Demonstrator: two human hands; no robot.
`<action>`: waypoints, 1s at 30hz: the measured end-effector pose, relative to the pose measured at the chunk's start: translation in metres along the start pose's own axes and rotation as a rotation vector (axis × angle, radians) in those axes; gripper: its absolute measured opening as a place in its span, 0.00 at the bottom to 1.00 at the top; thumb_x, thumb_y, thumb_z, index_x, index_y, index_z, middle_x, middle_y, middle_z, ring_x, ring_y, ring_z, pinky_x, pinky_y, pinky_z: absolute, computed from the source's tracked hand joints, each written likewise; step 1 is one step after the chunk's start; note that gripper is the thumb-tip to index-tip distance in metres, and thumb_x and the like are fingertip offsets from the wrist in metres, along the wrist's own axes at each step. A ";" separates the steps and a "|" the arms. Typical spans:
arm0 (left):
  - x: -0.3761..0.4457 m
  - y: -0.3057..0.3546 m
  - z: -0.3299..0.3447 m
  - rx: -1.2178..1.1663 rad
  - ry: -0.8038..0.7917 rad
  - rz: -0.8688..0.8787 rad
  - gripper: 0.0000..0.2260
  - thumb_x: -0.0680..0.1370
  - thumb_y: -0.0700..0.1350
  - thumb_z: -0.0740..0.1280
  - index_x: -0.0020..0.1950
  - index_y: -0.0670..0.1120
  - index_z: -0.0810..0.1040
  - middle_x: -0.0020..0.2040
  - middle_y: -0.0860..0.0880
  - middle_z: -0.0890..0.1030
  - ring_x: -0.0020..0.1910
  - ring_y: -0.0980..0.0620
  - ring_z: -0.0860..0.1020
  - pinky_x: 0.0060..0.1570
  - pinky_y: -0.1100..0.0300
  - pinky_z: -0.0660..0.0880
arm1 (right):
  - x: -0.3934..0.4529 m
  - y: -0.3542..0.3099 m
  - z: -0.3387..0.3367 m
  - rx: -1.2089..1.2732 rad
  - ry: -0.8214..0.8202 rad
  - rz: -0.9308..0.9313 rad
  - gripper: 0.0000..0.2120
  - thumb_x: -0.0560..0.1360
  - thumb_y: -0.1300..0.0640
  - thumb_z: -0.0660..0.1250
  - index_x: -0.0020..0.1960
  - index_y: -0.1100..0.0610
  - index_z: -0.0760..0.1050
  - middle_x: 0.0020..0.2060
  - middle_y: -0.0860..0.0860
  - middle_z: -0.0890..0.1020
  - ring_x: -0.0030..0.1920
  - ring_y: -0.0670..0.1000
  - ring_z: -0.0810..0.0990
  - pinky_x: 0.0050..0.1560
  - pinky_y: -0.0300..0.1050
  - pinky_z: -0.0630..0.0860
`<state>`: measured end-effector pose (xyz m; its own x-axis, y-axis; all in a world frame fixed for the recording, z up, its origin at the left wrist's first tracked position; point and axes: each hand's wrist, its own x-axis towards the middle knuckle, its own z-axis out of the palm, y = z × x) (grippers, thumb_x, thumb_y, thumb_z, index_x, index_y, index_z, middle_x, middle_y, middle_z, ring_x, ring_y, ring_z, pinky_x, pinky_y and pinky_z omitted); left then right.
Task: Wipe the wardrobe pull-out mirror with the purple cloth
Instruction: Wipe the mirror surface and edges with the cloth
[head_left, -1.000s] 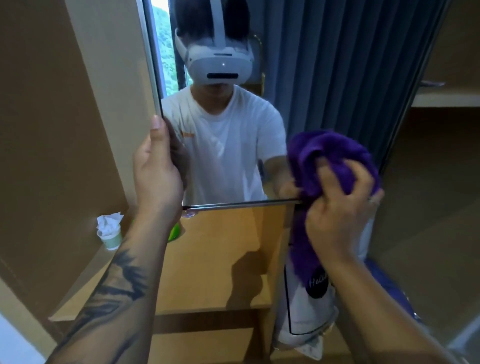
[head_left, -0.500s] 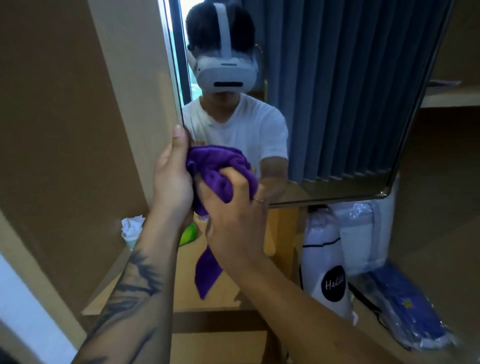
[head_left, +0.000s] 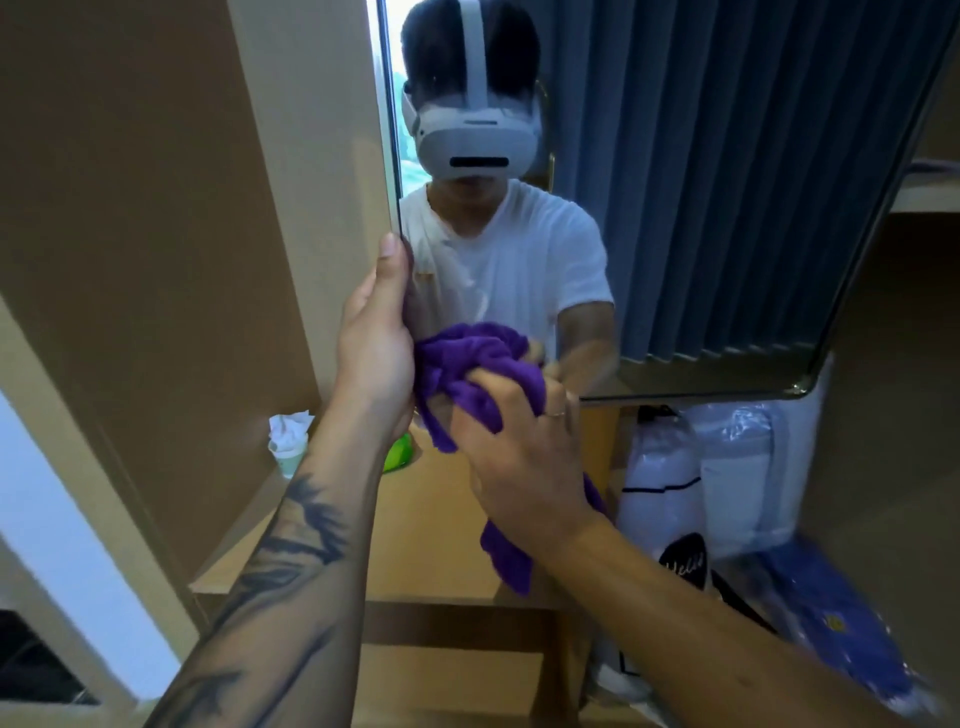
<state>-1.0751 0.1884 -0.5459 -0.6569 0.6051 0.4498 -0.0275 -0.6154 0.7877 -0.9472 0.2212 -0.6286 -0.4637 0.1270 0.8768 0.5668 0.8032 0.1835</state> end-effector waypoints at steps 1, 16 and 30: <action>0.001 0.000 0.000 -0.003 -0.001 -0.006 0.15 0.85 0.55 0.63 0.54 0.49 0.87 0.54 0.58 0.82 0.51 0.67 0.80 0.44 0.69 0.78 | 0.002 0.003 0.000 0.002 0.010 -0.021 0.16 0.79 0.57 0.61 0.60 0.48 0.85 0.66 0.55 0.73 0.58 0.66 0.81 0.56 0.61 0.79; -0.006 -0.001 0.001 0.232 0.019 0.093 0.20 0.84 0.63 0.59 0.43 0.61 0.87 0.38 0.61 0.85 0.41 0.65 0.84 0.38 0.70 0.77 | 0.032 0.059 -0.004 0.028 0.202 0.217 0.16 0.77 0.55 0.62 0.64 0.46 0.73 0.66 0.53 0.67 0.61 0.67 0.72 0.60 0.58 0.67; -0.003 -0.007 -0.001 0.283 0.105 0.164 0.23 0.77 0.71 0.58 0.37 0.56 0.80 0.33 0.57 0.78 0.36 0.57 0.76 0.38 0.56 0.73 | 0.009 0.097 -0.021 0.107 0.243 0.350 0.14 0.77 0.61 0.68 0.62 0.54 0.79 0.62 0.63 0.76 0.60 0.67 0.75 0.59 0.61 0.73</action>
<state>-1.0735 0.1901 -0.5529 -0.7100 0.4452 0.5456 0.2850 -0.5269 0.8007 -0.8822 0.2878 -0.5932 -0.0754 0.2719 0.9594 0.5813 0.7937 -0.1792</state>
